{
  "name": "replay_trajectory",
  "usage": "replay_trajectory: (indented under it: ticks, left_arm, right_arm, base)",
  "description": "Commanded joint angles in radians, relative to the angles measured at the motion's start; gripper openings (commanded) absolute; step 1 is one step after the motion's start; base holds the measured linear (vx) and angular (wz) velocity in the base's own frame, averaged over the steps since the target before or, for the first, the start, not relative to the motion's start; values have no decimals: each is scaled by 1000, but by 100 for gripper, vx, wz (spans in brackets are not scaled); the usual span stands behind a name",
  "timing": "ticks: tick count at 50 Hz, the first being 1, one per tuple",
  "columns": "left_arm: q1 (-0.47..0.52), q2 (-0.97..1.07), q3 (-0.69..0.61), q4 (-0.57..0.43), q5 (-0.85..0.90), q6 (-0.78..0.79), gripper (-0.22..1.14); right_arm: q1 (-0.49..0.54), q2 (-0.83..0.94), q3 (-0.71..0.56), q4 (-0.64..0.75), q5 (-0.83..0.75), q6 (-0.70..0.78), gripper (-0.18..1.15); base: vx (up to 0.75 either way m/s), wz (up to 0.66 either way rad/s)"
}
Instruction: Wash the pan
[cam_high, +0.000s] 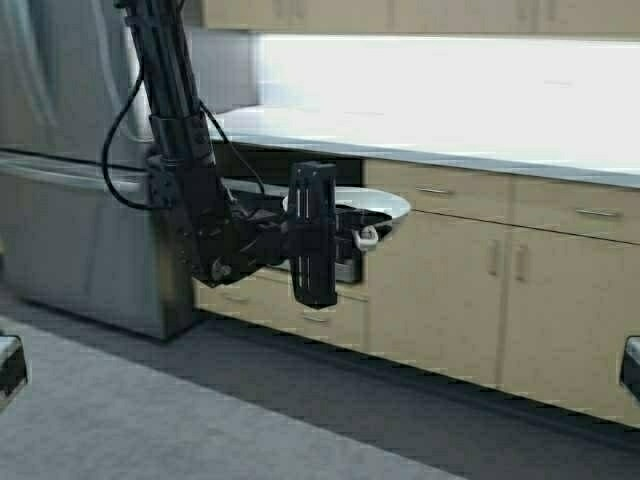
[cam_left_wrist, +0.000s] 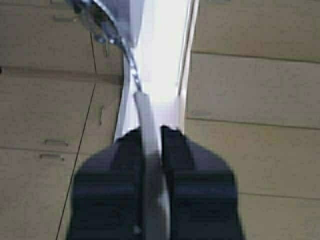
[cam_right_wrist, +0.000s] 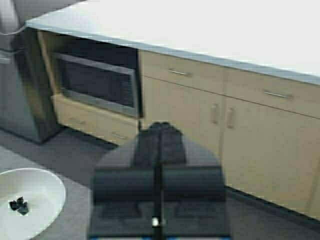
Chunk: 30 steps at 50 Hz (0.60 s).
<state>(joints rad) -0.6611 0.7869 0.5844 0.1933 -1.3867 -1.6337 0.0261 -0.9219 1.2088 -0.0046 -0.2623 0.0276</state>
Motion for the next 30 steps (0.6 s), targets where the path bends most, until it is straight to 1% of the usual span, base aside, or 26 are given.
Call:
replay_trajectory:
  ticks: [1,9,19,30]
  left_arm:
    - [-6,-67,-12,5,-20,14,3]
    - [-8,-74,5,21,-20,8,3]
    - [-6,-92,28,23,-20,8,3]
    - [-6,-94,23,25,-20,12,3]
  right_arm:
    - [2,12,-26,0,-5,0,6]
    - [2,12,-5,0,-5,-2,6]
    - [0,14,-9,0,-6,-2,6]
    - [2,12,0,0,-5,0,6]
  base:
    - [13,66]
    - [14,72]
    - [14,69]
    - [14,65]
